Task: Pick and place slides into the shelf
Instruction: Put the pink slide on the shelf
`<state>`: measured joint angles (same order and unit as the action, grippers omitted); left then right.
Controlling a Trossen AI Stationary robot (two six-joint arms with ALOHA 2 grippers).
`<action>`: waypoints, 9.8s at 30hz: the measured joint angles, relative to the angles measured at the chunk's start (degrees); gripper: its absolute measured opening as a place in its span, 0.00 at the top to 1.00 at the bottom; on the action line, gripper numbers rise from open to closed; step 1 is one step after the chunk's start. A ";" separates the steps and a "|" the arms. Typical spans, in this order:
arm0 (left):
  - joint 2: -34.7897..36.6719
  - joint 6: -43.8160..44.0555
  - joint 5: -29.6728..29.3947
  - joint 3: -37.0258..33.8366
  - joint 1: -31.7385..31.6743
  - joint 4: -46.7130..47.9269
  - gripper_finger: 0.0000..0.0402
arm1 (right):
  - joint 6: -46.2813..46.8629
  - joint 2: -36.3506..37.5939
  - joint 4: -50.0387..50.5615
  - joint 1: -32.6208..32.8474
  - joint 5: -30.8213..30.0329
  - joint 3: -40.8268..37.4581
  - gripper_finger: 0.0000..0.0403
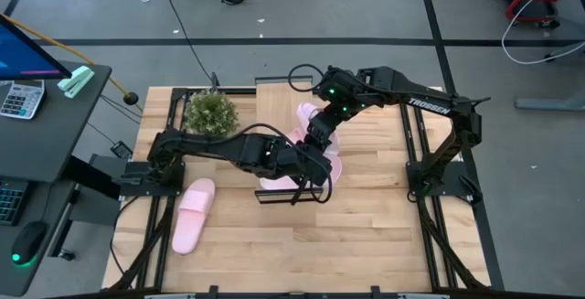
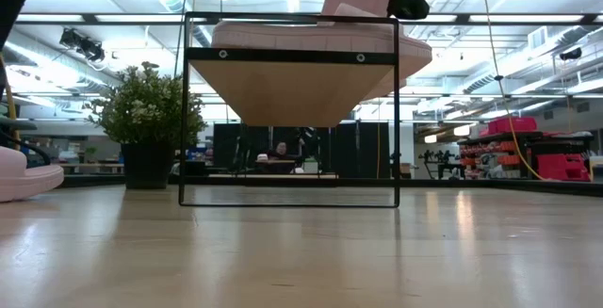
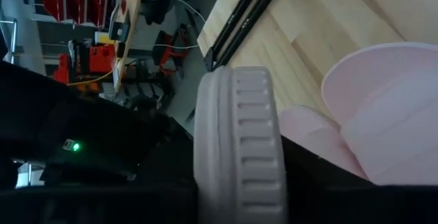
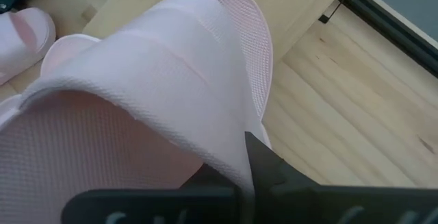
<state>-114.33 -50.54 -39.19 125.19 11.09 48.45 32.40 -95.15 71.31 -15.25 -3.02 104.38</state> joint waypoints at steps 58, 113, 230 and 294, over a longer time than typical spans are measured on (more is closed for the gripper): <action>22.55 18.83 7.09 -1.38 1.64 1.84 0.83 | -2.30 10.62 -14.33 -11.63 27.17 -0.02 0.45; 53.45 55.62 66.67 -78.70 -43.47 -87.90 0.83 | -9.20 13.62 -17.49 -13.11 27.67 -0.02 0.51; 54.82 115.99 75.16 -78.64 -54.42 -117.74 0.30 | -87.61 9.55 -33.39 -7.47 5.82 -22.25 0.91; 54.76 117.42 75.09 -78.68 -54.40 -117.20 0.30 | -121.97 10.60 -56.08 -7.61 -1.12 -42.18 0.91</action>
<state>-59.57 66.87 35.90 46.50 -43.31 -68.75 -89.57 -84.55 15.24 -22.86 -4.14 62.19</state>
